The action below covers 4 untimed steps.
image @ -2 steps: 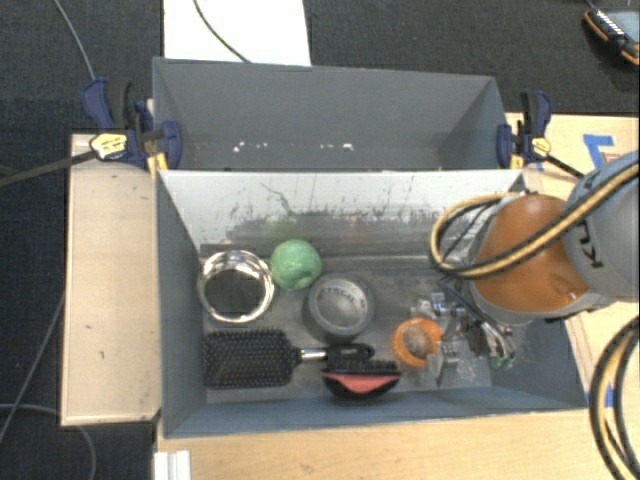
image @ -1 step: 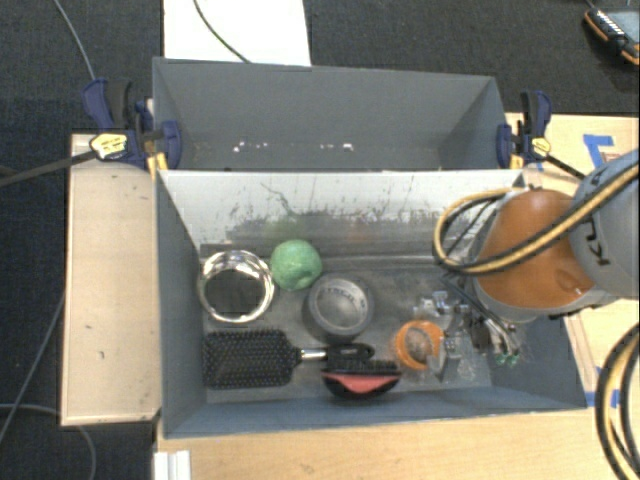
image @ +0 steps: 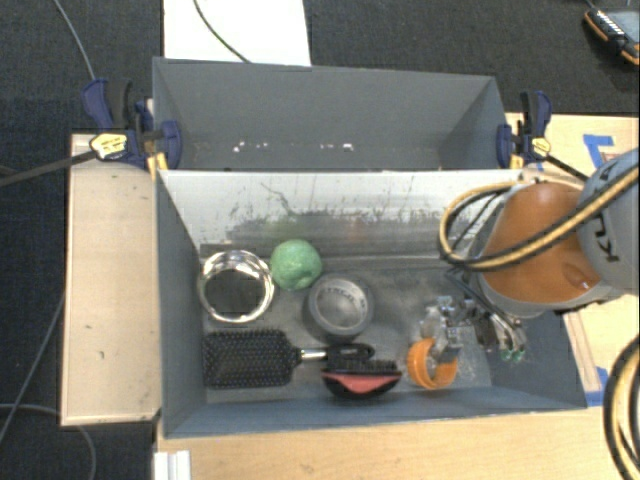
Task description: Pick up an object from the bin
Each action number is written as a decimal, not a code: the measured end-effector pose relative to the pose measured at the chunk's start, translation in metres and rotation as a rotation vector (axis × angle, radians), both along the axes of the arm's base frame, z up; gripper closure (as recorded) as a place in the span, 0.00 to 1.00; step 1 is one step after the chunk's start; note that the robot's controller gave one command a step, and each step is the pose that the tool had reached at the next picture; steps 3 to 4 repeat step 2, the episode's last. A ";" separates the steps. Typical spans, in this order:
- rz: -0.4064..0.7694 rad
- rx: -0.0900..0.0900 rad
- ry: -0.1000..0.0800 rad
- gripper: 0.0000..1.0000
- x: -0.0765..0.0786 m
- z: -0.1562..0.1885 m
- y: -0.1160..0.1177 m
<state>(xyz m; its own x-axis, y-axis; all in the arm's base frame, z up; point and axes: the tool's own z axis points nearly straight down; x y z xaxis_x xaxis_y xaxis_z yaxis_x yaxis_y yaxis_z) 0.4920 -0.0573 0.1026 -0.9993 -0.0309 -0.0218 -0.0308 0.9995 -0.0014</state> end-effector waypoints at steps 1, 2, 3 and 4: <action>0.002 0.001 0.005 1.00 -0.001 0.042 0.000; 0.004 0.001 0.006 1.00 -0.001 0.081 0.000; 0.004 0.001 0.006 1.00 -0.001 0.081 0.000; 0.004 0.001 0.006 1.00 -0.001 0.081 0.000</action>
Offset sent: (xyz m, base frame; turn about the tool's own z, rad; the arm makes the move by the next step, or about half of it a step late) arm -0.0021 0.0002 0.0882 -0.0012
